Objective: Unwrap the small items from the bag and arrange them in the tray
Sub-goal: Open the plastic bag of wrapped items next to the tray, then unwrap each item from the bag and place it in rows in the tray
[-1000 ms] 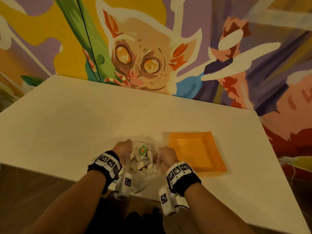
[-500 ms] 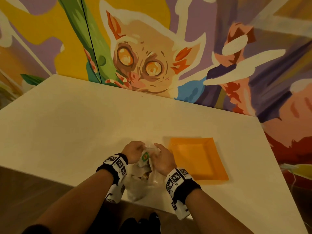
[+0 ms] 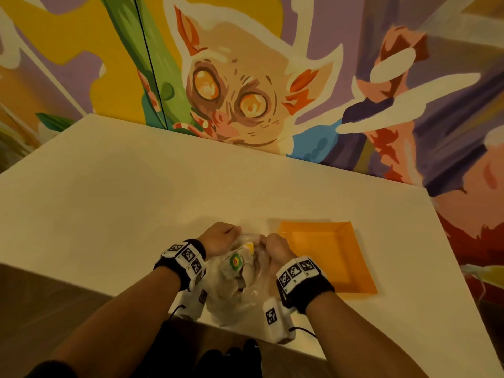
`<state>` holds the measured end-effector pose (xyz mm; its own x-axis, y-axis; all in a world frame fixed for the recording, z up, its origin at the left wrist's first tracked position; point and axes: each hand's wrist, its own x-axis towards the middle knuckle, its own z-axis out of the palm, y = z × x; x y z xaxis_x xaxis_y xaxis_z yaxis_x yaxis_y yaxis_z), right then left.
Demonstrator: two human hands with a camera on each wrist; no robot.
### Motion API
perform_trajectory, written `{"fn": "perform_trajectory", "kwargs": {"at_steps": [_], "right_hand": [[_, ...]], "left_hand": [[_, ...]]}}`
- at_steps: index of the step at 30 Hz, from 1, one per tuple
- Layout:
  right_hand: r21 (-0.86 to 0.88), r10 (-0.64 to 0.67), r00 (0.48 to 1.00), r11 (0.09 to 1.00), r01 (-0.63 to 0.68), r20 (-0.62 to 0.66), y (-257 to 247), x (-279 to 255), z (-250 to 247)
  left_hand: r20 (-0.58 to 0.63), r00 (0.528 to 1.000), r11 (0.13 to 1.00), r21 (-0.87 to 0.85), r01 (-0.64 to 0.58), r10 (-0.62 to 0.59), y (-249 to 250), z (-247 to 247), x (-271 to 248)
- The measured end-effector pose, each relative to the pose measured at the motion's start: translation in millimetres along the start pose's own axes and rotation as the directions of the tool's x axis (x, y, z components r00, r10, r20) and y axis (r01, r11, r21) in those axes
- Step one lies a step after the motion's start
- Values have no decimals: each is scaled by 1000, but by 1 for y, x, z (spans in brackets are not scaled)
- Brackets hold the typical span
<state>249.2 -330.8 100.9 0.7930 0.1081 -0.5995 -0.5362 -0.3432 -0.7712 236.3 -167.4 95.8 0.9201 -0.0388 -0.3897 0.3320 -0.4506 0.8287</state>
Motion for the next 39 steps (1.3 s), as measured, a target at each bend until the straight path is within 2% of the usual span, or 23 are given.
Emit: {"fn": "perform_trajectory", "kwargs": {"at_steps": [2,4,6,7,10,13,15,17,19,20,22,23,25,27,30,32,34,36,39], "right_hand": [[17,5,1000,1000,-5,22,3,5,4],[-4,-16,1000,1000,16,-10,3,5,7],[-49,-77,994,996,73,-77,3,0,6],[-127,-89,992,989,77,-93,4,-5,4],[-483,-132,987,872,73,-90,5,-24,-4],[-691,-155,985,720,64,-71,9,-43,-6],[-768,-109,991,641,9,-79,16,-53,-3],[-771,-23,998,636,-27,-54,23,-55,-1],[-707,57,997,704,-70,-42,30,-50,1],[-604,98,994,790,-107,-48,35,-46,3],[-239,148,988,959,-151,-29,47,-38,7],[-44,154,988,987,-155,-27,52,-36,10],[294,173,984,943,-155,-37,58,-37,15],[461,175,982,879,-124,-70,59,-37,21],[478,180,971,874,-83,-160,62,-35,32],[383,153,969,921,-69,-193,66,-34,36],[325,124,983,943,-73,-138,67,-36,35],[320,122,990,943,-93,-70,67,-39,28],[392,172,985,907,-153,-15,62,-43,22]], "left_hand": [[-35,995,995,-33,96,-97,-4,2,8],[-116,977,972,-177,156,-178,-12,5,14],[-202,955,948,-274,159,-219,-16,3,15],[-235,948,949,-281,147,-216,-19,0,15],[-226,957,977,-150,153,-185,-23,-10,3],[-207,943,947,134,291,-260,-23,-15,-28],[-163,929,921,159,356,-331,-21,-14,-55],[-59,922,916,103,387,-383,-20,-9,-74],[-9,924,921,-78,381,-383,-25,-2,-81],[-23,924,909,-191,370,-381,-29,1,-80],[-47,922,840,-432,328,-384,-33,3,-78],[-36,925,777,-555,296,-379,-34,4,-77],[-3,931,628,-739,243,-364,-33,6,-75],[-19,934,602,-769,214,-356,-32,9,-75],[-116,906,696,-682,225,-406,-35,17,-70],[-142,883,691,-682,240,-447,-35,22,-71],[-146,865,725,-621,298,-480,-33,26,-74],[-150,877,785,-532,317,-456,-31,31,-80],[-151,896,745,-622,243,-418,-30,36,-87]]}}
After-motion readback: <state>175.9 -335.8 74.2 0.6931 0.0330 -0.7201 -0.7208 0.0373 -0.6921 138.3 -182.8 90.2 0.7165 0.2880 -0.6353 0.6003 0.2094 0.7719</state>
